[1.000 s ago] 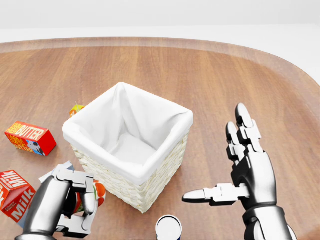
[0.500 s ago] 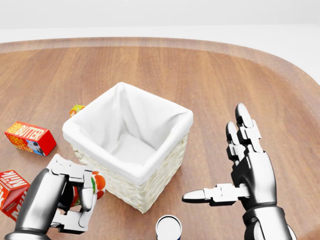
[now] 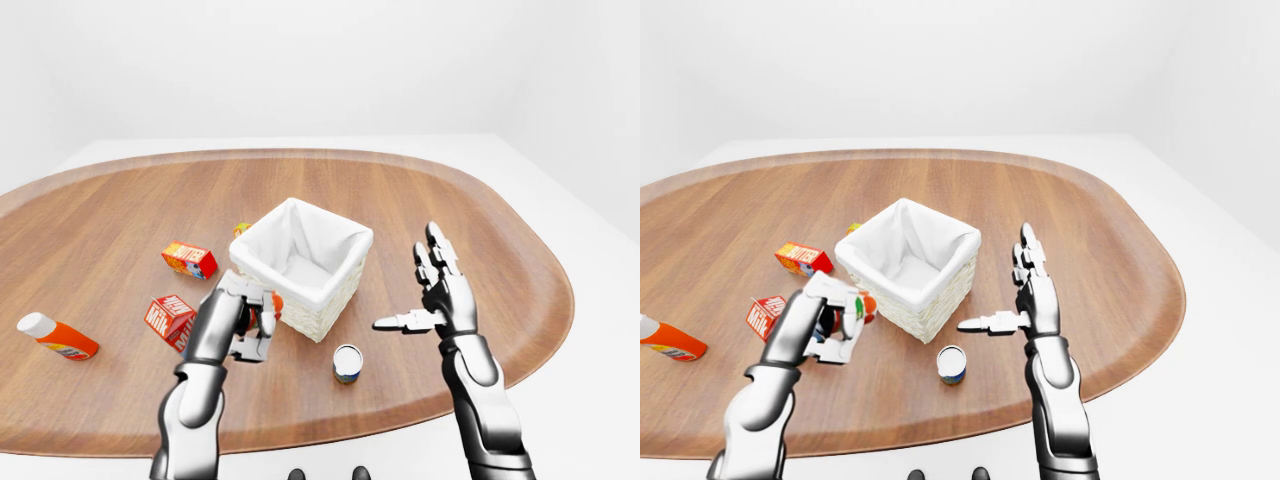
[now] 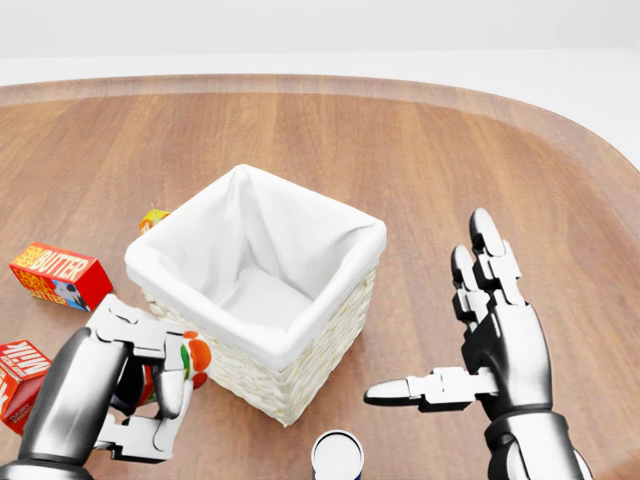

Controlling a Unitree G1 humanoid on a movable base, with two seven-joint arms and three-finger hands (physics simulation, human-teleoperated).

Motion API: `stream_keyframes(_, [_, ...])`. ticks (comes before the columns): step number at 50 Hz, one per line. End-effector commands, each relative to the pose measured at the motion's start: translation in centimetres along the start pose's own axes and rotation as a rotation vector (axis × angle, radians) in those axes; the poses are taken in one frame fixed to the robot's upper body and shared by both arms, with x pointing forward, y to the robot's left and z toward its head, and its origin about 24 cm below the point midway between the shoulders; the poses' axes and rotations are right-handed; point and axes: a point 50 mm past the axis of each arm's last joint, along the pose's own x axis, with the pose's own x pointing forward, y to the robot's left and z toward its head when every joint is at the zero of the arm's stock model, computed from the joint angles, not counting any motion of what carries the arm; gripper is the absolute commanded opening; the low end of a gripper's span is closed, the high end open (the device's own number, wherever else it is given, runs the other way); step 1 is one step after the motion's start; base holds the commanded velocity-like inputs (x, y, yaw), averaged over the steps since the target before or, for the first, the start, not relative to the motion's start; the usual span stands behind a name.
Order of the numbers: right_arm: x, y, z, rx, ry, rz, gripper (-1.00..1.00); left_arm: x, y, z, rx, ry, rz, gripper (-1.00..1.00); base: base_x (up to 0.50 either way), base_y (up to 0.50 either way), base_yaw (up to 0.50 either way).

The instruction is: Pick up the tomato sauce, and put it in the basket.

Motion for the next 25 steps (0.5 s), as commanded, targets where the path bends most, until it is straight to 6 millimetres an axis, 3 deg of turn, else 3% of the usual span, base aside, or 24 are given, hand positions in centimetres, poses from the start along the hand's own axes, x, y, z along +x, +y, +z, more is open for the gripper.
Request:
stream_keyframes(1, [0.0,0.0,-0.3,0.001,0.015,0.001,1.0,-0.1,0.6,0.9,-0.002,-0.04,0.02,-1.0,0.0,0.0,0.0])
stream_keyframes(25, [-0.1,0.1,0.0,0.002,0.001,0.003,1.0,-0.2,2.0,2.7,0.024,-0.119,0.044,-1.0,0.0,0.0,0.0])
